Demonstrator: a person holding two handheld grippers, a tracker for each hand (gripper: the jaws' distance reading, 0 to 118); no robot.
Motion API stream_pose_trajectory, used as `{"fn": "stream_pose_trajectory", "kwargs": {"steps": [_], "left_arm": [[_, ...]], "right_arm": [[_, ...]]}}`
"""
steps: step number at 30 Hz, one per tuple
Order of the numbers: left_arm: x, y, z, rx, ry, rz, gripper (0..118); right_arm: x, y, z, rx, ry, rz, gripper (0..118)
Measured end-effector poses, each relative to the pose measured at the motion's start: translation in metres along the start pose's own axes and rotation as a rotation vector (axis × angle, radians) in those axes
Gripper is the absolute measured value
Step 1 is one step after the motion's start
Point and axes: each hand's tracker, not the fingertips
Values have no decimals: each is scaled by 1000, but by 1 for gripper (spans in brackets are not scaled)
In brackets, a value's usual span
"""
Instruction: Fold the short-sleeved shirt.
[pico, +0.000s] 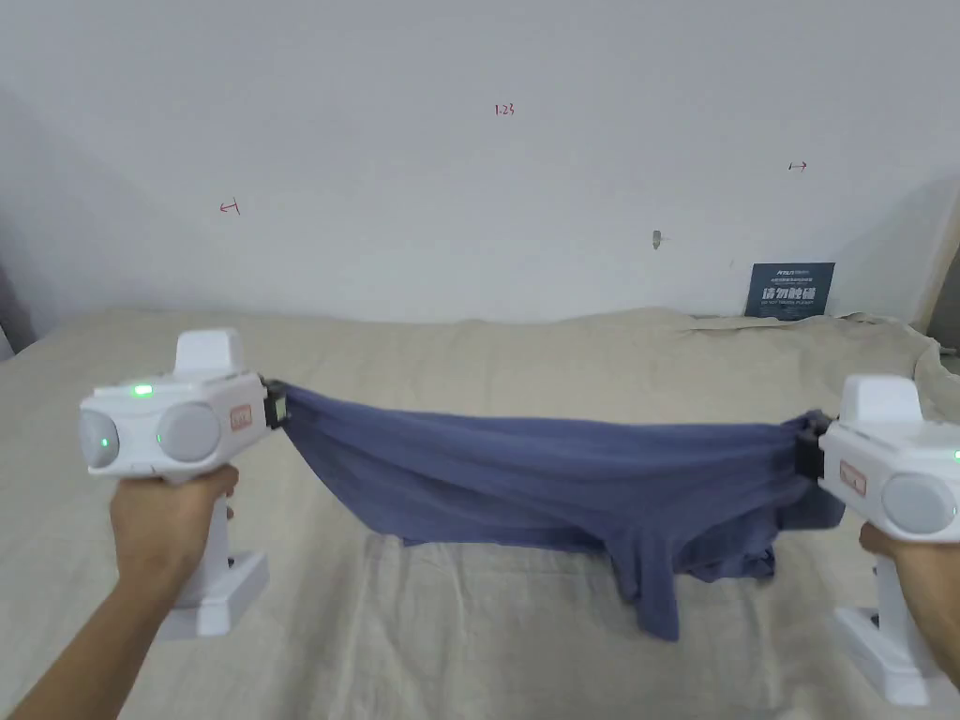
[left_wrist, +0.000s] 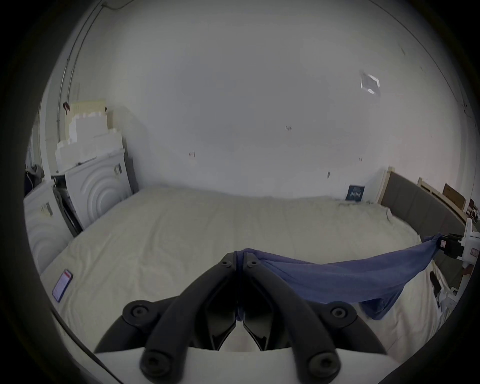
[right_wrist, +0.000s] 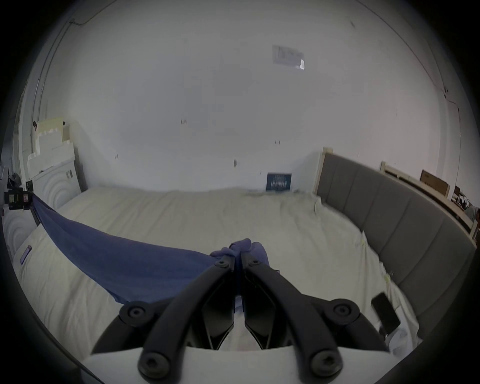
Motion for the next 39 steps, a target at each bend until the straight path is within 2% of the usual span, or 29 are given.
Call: {"fn": "stream_pose_trajectory", "kwargs": {"steps": [7, 10, 18, 24, 27, 31, 36, 37, 39], "left_arm": [[-22, -112, 17, -149, 4, 5, 1], [-23, -154, 46, -206, 7, 10, 1], [-44, -240, 99, -317, 25, 53, 1], [-59, -276, 150, -400, 35, 54, 1], [-62, -289, 162, -437, 48, 33, 1], [-70, -308, 154, -482, 57, 27, 1], [-45, -299, 157, -543, 78, 18, 1], [-43, -300, 156, -542, 81, 16, 2], [-40, -298, 153, -577, 83, 14, 15]], "right_arm": [[-2, -93, 23, -119, 23, -35, 2], [4, -132, 39, -149, 31, -58, 2], [-6, -206, 113, -252, 51, -69, 2], [-5, -242, 157, -358, 60, -143, 2], [-9, -255, 172, -383, 58, -143, 2], [-11, -271, 172, -450, 49, -160, 2], [-16, -278, 160, -528, 23, -170, 2], [-17, -278, 158, -536, 20, -172, 3], [-18, -276, 159, -546, 14, -185, 5]]}}
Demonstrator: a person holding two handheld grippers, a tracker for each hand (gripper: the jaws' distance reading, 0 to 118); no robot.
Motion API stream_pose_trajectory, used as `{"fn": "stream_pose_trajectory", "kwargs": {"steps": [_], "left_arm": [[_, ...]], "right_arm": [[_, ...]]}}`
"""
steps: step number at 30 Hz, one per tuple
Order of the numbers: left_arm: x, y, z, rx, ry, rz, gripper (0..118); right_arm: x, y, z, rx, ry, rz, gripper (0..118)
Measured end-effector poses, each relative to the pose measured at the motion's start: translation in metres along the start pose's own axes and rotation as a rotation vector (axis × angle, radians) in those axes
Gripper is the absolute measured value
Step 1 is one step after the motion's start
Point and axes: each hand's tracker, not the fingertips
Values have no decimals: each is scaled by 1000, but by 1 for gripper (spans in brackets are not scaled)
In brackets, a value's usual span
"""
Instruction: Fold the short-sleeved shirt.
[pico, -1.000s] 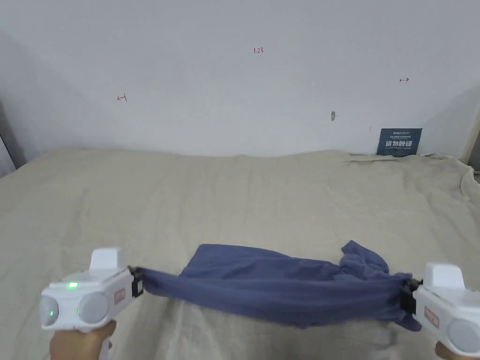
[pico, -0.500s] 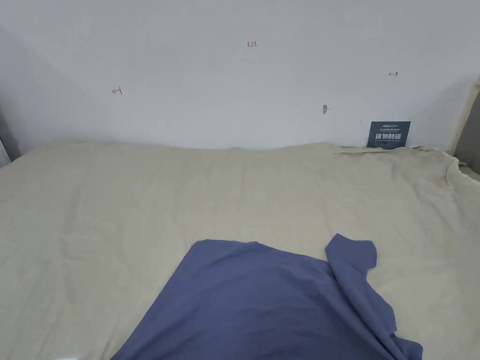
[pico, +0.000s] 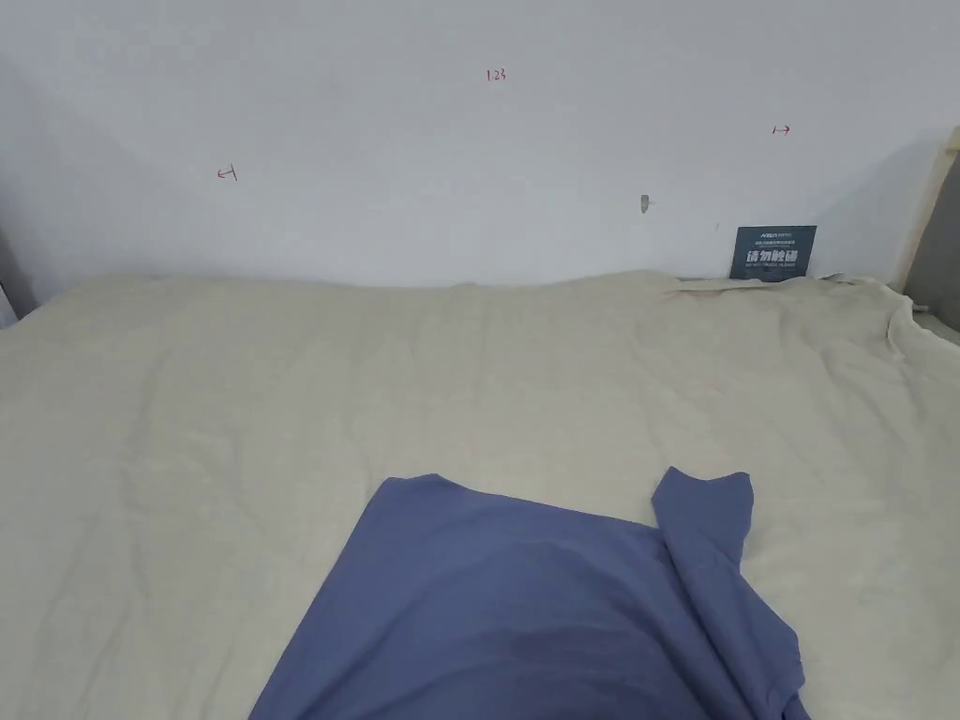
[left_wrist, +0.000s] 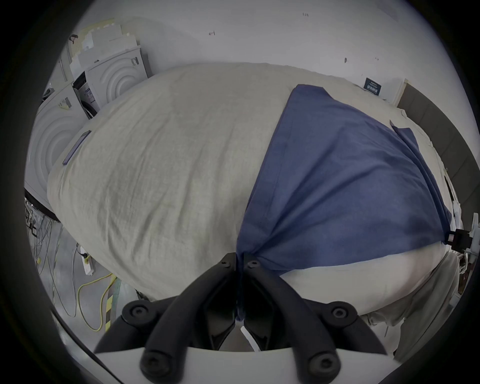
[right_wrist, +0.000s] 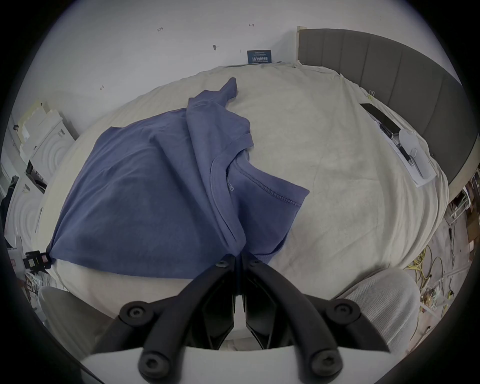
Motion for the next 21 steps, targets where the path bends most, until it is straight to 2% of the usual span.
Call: {"fn": "stream_pose_trajectory", "kwargs": {"steps": [1, 3, 4, 5, 6, 7, 8, 16, 21], "left_arm": [[0, 1, 1, -5, -1, 5, 27], [4, 6, 5, -24, -5, 23, 76], [5, 8, 8, -30, -16, 34, 88], [0, 5, 1, -33, -31, 44, 96], [2, 8, 5, -25, -45, 53, 96], [5, 11, 9, -18, -52, 52, 110], [7, 16, 15, 3, -63, 52, 118], [27, 71, 74, 293, -122, 18, 118], [36, 103, 96, 478, -163, 12, 118]], "right_arm": [[0, 1, 2, 1, 1, -8, 10], [-4, 7, 11, 2, 5, -9, 51], [-6, 10, 16, 12, -1, -2, 71], [-7, 13, 22, 35, -9, 8, 76], [-8, 17, 29, 59, -7, 21, 76], [-10, 22, 37, 87, -4, 29, 88], [-12, 28, 46, 130, -6, 32, 94], [-24, 84, 117, 434, 19, 61, 94], [-33, 109, 145, 584, -5, 106, 95]]}}
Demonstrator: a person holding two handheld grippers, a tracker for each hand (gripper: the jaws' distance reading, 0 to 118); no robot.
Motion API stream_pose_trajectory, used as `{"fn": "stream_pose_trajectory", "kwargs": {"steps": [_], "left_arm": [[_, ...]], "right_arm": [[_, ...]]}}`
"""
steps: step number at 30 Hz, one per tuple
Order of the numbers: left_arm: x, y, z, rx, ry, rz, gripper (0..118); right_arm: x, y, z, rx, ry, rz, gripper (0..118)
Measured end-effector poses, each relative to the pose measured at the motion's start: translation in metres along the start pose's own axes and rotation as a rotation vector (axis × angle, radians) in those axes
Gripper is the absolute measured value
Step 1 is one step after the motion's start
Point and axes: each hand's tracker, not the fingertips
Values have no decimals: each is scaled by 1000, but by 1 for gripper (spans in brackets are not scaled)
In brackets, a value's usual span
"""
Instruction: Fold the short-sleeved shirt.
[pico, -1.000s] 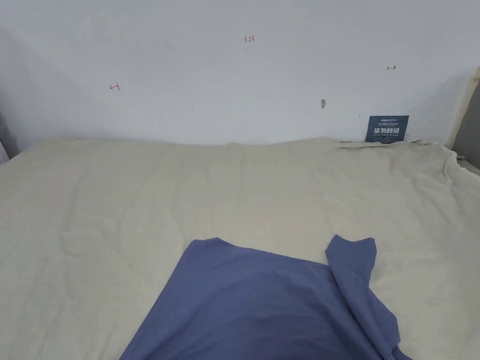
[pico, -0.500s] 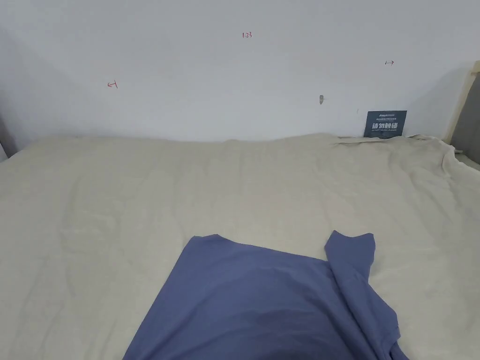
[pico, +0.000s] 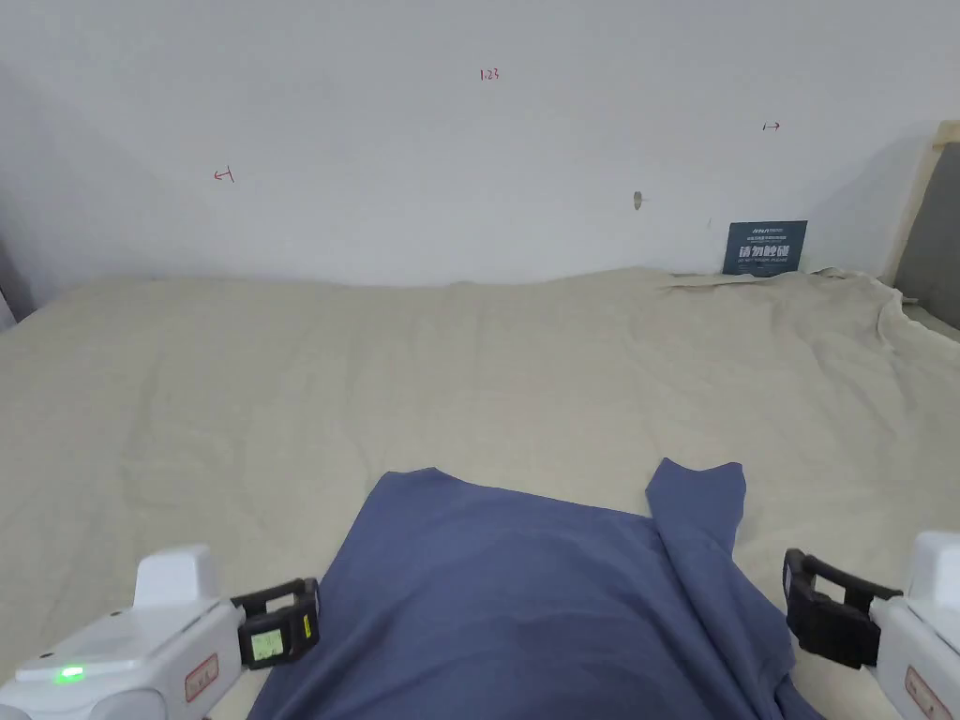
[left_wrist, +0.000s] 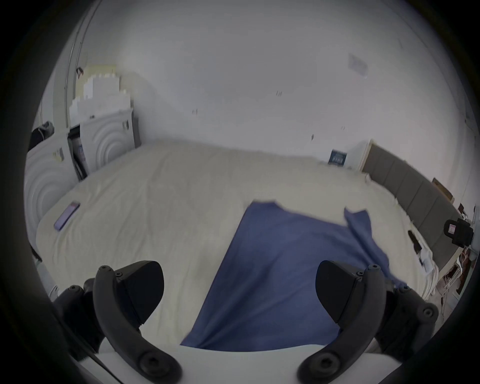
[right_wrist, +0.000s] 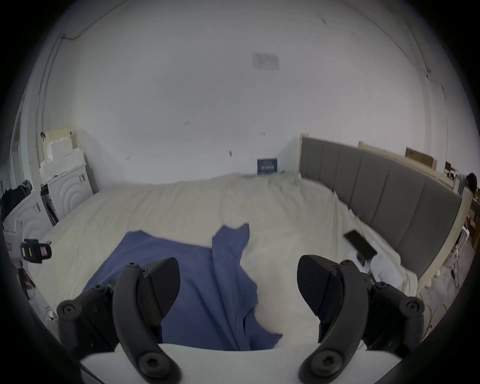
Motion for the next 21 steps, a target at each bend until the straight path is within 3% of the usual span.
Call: {"fn": "stream_pose_trajectory", "kwargs": {"steps": [4, 6, 7, 9, 11, 13, 21], "left_arm": [[16, 15, 1, 89, -10, -20, 111], [23, 18, 0, 125, -10, -34, 101], [27, 19, -1, 145, -11, -45, 95], [31, 19, -8, 173, -4, -46, 69], [36, 19, -11, 184, -5, -50, 23], [39, 20, -18, 194, -13, -59, 0], [50, 36, -44, 141, -77, -56, 0]], "right_arm": [[-2, 10, -1, 43, 9, 6, 94], [-3, 11, -2, 52, 15, 7, 83], [-4, 10, -2, 68, 10, 8, 72], [-7, 11, -2, 78, 11, 24, 36], [-9, 11, -4, 89, 6, 38, 4], [-9, 11, -4, 103, 14, 41, 0], [-14, 14, -13, 125, 19, 42, 0]]}}
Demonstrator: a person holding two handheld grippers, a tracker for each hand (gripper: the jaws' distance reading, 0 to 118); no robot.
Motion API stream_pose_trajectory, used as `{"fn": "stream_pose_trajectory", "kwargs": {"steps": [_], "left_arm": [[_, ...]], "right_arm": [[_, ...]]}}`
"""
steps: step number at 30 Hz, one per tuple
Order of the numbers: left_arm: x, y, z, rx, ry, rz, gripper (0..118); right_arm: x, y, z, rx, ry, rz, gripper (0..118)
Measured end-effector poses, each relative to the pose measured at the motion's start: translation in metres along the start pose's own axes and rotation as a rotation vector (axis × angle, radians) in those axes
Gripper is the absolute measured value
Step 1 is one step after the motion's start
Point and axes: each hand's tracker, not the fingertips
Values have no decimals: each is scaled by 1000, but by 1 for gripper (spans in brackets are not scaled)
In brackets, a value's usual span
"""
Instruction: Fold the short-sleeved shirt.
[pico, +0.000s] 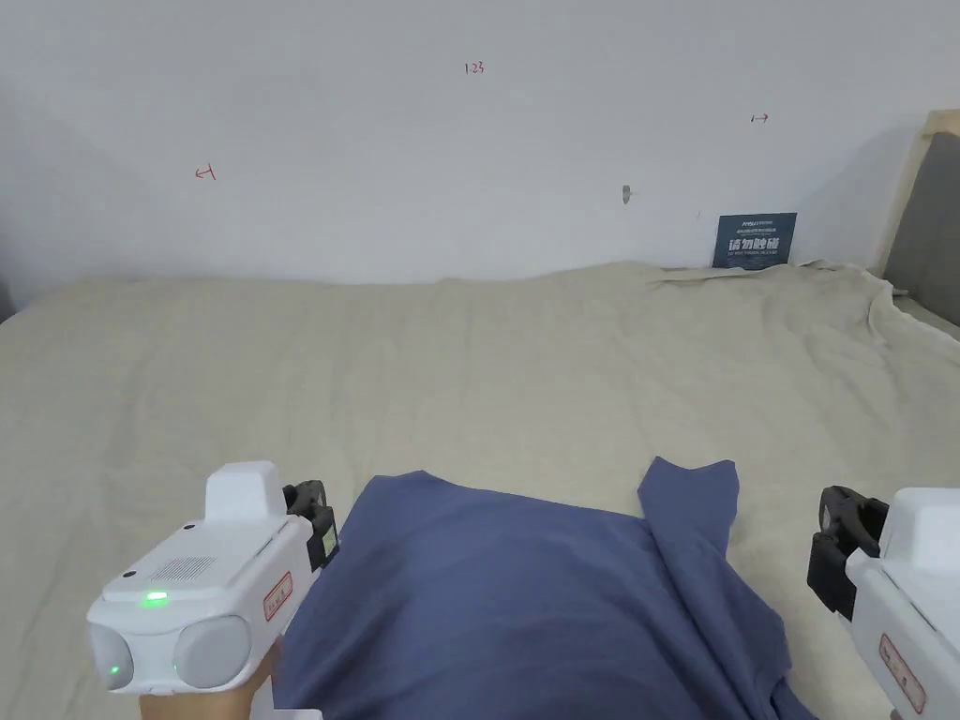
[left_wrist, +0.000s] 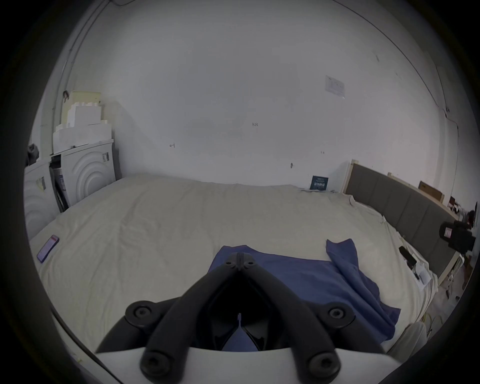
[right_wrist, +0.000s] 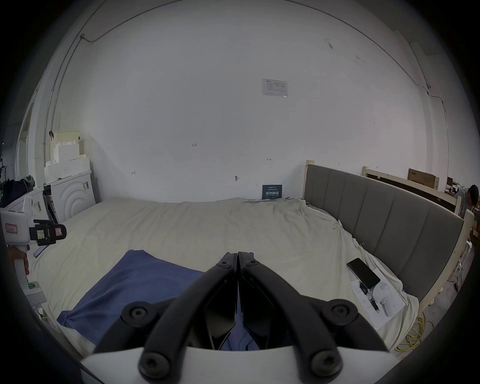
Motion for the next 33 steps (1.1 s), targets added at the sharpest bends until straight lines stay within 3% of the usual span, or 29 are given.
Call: {"fn": "stream_pose_trajectory", "kwargs": {"steps": [7, 12, 13, 14, 17, 20, 30, 31, 33], "left_arm": [[7, 26, -72, -129, -75, -63, 0], [2, 41, -158, -255, -90, -68, 1], [1, 43, -176, -302, -86, -68, 8], [-1, 45, -195, -336, -81, -52, 22], [-8, 43, -254, -448, -70, -9, 82], [-9, 35, -299, -508, -47, -11, 93], [-16, -6, -392, -672, 27, -92, 97], [-10, 0, -370, -688, 38, -95, 95], [-5, -9, -370, -702, 41, -111, 79]], "right_arm": [[4, 1, -24, -20, -8, -7, 0], [10, 0, -48, -44, -21, -9, 0], [11, -1, -54, -50, -22, -11, 0], [13, -2, -59, -57, -25, -15, 0], [16, -6, -75, -78, -34, -31, 0], [18, -9, -87, -97, -50, -28, 0], [22, -18, -118, -151, -97, -21, 0], [23, -19, -120, -156, -101, -19, 0], [23, -18, -123, -169, -104, -21, 0]]}}
